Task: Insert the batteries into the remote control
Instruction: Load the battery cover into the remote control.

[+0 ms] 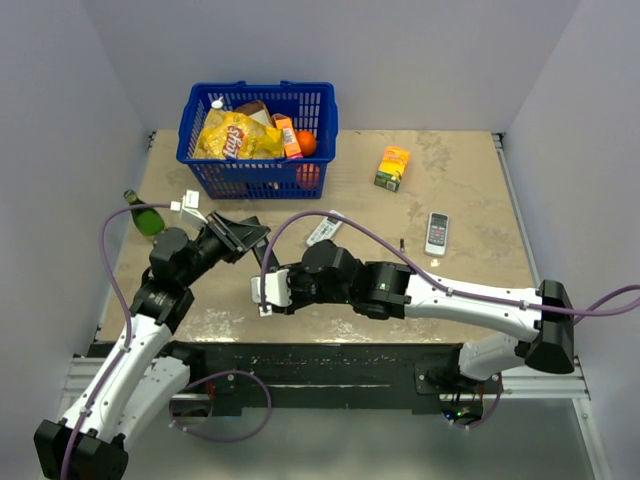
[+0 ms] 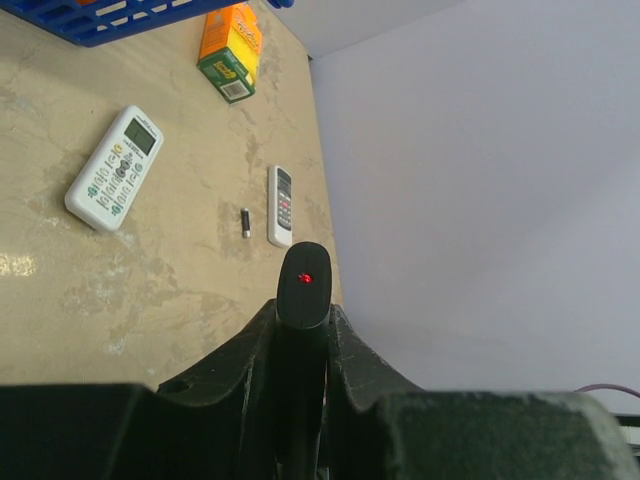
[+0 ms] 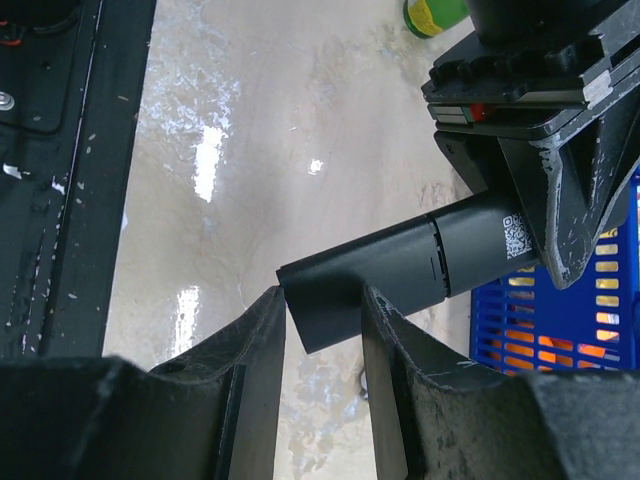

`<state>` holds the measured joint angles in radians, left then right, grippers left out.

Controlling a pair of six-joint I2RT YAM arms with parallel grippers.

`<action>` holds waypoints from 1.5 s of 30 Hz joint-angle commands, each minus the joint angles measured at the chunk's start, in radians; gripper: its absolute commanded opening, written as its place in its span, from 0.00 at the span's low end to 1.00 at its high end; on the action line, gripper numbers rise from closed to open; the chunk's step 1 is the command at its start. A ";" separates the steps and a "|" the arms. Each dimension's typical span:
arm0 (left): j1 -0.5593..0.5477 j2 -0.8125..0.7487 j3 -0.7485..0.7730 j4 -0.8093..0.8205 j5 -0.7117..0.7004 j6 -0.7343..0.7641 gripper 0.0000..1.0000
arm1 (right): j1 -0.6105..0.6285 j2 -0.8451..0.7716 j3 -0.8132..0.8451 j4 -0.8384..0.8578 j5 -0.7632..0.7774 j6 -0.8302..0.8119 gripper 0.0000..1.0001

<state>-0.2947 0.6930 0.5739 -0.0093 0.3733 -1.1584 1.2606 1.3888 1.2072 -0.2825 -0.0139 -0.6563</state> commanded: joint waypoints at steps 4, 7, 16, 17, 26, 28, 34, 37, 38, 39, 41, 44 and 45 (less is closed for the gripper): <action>-0.047 -0.081 -0.006 0.112 0.089 -0.167 0.00 | -0.029 0.056 0.037 0.083 -0.017 0.004 0.36; -0.047 -0.090 -0.020 0.138 0.064 -0.201 0.00 | -0.027 0.053 0.034 0.075 -0.037 0.017 0.36; -0.047 -0.081 0.000 0.160 0.096 -0.215 0.00 | -0.036 0.036 -0.003 0.095 0.008 0.015 0.36; -0.049 -0.082 0.000 0.163 0.102 -0.218 0.00 | -0.038 0.038 -0.003 0.100 0.008 0.012 0.36; -0.084 -0.078 -0.002 0.178 0.127 -0.230 0.00 | -0.049 0.084 0.038 0.163 0.008 -0.009 0.36; -0.095 -0.075 -0.005 0.183 0.133 -0.228 0.00 | -0.056 0.093 0.054 0.178 0.008 -0.011 0.36; -0.132 -0.067 -0.002 0.183 0.124 -0.215 0.00 | -0.089 0.118 0.092 0.233 -0.003 -0.026 0.36; -0.138 -0.069 0.000 0.173 0.119 -0.202 0.00 | -0.099 0.131 0.117 0.215 -0.020 -0.028 0.36; -0.138 -0.070 0.004 0.172 0.118 -0.195 0.00 | -0.099 0.131 0.118 0.207 -0.023 -0.029 0.36; -0.138 -0.069 0.012 0.152 0.108 -0.167 0.00 | -0.099 0.133 0.118 0.203 -0.027 -0.028 0.36; -0.138 -0.064 0.046 0.115 0.087 -0.123 0.00 | -0.099 0.119 0.114 0.186 -0.047 -0.013 0.37; -0.138 -0.055 0.105 0.023 0.001 0.011 0.00 | -0.099 0.081 0.097 0.151 -0.061 0.035 0.40; -0.138 -0.041 0.122 -0.035 -0.051 0.093 0.00 | -0.099 0.066 0.085 0.146 -0.061 0.049 0.42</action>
<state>-0.3714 0.6567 0.5488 -0.0322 0.2123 -1.1385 1.1957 1.4673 1.2758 -0.2390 -0.0990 -0.6487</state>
